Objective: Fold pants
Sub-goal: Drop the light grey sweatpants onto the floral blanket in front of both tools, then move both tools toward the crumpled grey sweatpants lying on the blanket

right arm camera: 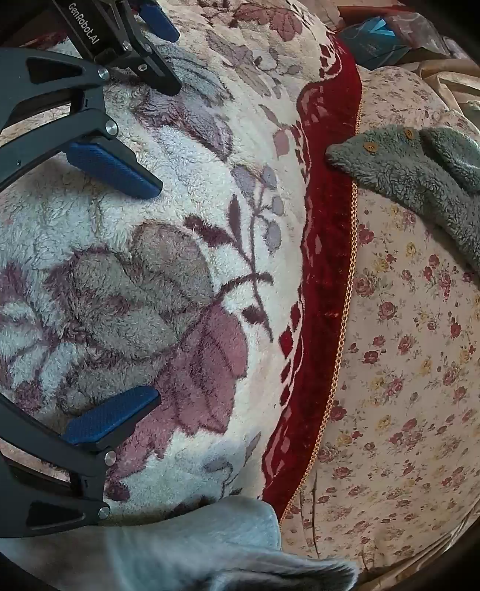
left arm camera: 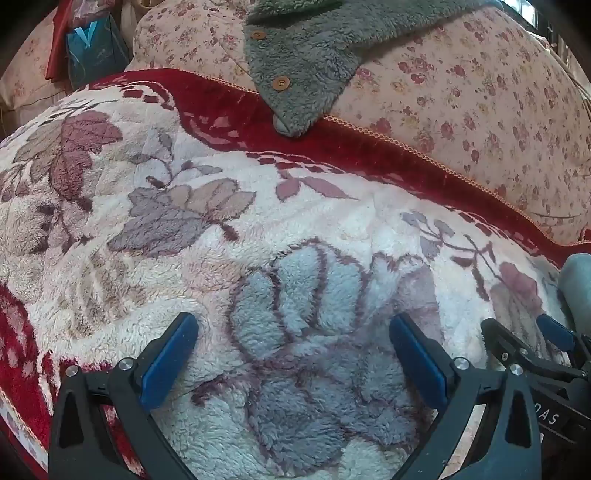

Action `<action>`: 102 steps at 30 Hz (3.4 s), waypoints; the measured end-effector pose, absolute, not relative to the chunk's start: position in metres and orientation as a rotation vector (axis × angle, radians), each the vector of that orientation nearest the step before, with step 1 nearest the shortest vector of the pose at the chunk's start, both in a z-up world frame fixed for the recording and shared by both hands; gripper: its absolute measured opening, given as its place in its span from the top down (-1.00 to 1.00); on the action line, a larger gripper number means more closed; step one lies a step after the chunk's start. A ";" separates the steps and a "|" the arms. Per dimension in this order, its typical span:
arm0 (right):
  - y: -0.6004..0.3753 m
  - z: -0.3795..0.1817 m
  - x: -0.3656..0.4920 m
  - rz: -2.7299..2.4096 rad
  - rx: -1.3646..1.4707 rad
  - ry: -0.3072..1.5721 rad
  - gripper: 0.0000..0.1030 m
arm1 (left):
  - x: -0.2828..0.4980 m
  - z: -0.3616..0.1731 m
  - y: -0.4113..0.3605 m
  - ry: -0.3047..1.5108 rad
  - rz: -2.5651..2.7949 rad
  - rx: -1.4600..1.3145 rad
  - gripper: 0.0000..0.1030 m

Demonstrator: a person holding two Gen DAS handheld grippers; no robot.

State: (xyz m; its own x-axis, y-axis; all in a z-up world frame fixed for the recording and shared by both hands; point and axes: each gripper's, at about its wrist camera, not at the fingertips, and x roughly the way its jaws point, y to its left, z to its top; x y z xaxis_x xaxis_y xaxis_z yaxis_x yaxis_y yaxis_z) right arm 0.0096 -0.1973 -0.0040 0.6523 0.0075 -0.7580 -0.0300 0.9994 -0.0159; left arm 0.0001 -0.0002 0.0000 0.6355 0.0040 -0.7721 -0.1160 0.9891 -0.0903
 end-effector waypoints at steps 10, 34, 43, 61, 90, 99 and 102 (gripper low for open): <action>-0.197 -0.004 0.010 0.024 -0.022 0.862 -1.00 | 0.000 0.000 0.000 0.879 0.065 -0.143 -1.00; -0.195 -0.004 0.009 0.024 -0.022 0.862 -1.00 | 0.000 0.000 0.000 0.880 0.066 -0.142 -1.00; -0.195 -0.004 0.009 0.024 -0.023 0.862 -1.00 | 0.000 0.000 0.000 0.879 0.066 -0.142 -1.00; -0.208 0.003 0.016 0.201 -0.049 0.935 -1.00 | -0.010 0.018 -0.006 0.881 0.095 -0.179 -1.00; -0.393 0.083 -0.031 0.301 0.105 0.826 -1.00 | -0.038 0.091 -0.073 0.757 0.076 -0.108 -1.00; -0.462 0.103 0.037 0.223 0.035 0.800 -1.00 | -0.024 0.089 -0.063 0.773 0.108 -0.121 -1.00; -0.471 0.105 0.070 0.261 -0.077 0.790 -1.00 | -0.017 0.086 -0.060 0.784 0.119 -0.109 -1.00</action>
